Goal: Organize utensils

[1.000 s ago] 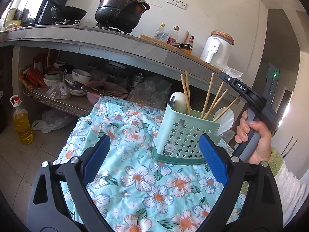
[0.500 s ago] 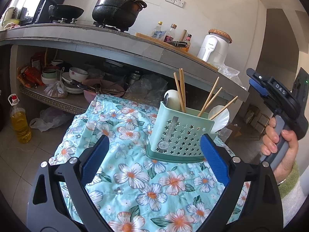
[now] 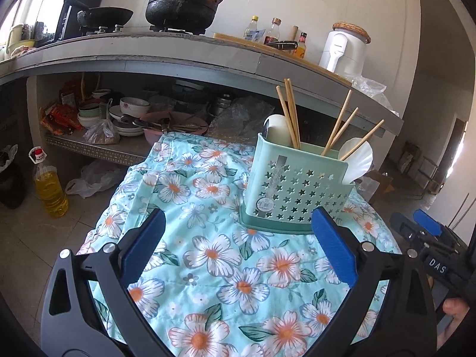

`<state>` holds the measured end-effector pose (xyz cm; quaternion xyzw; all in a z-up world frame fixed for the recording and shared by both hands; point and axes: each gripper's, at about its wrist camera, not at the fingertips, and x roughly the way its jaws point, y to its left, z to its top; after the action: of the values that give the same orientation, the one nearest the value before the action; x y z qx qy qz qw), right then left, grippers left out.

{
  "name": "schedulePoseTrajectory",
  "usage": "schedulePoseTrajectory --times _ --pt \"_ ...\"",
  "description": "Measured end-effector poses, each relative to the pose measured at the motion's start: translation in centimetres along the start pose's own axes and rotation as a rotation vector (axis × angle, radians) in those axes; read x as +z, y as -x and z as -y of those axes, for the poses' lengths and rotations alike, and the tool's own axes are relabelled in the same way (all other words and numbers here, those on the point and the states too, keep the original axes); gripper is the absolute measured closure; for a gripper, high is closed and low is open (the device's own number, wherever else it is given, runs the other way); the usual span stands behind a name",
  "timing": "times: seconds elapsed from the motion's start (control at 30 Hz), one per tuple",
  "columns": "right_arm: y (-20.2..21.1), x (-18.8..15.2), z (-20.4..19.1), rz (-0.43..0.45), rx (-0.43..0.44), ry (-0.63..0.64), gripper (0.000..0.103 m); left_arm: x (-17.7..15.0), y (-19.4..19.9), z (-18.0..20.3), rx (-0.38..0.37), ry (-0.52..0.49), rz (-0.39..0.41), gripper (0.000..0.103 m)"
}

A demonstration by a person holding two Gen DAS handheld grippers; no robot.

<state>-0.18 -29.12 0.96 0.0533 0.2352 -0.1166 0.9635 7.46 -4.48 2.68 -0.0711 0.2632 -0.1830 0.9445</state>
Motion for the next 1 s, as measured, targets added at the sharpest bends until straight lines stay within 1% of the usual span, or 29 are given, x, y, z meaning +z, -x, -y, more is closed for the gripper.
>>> schedulePoseTrajectory --times 0.13,0.23,0.37,0.47,0.63,0.7,0.9,1.0 --pt "-0.3 -0.8 0.1 -0.041 -0.056 -0.01 0.013 -0.2 -0.1 0.3 0.043 -0.01 -0.019 0.008" --pt "-0.3 -0.4 -0.3 -0.035 -0.105 0.016 0.01 -0.2 0.2 0.6 0.069 -0.018 -0.013 0.008" --pt "0.4 0.0 -0.7 -0.019 -0.144 0.043 0.007 0.0 0.3 0.8 0.116 -0.029 -0.019 0.008" --pt "0.7 0.3 -0.9 -0.018 -0.166 0.057 0.007 0.1 0.3 0.8 0.174 -0.03 -0.03 0.008" --pt "0.6 0.6 -0.4 -0.029 -0.19 0.033 0.007 0.3 0.0 0.6 0.275 -0.024 -0.041 0.008" --pt "0.5 0.5 0.0 -0.039 -0.198 0.023 0.007 0.2 0.0 0.5 0.302 -0.032 -0.042 0.008" --pt "-0.1 0.2 0.7 -0.075 -0.199 -0.017 0.007 0.3 -0.2 0.5 0.329 -0.04 -0.066 0.008" --pt "-0.4 0.1 0.7 -0.086 -0.2 -0.021 0.007 0.4 -0.3 0.4 0.326 -0.03 -0.078 0.008"
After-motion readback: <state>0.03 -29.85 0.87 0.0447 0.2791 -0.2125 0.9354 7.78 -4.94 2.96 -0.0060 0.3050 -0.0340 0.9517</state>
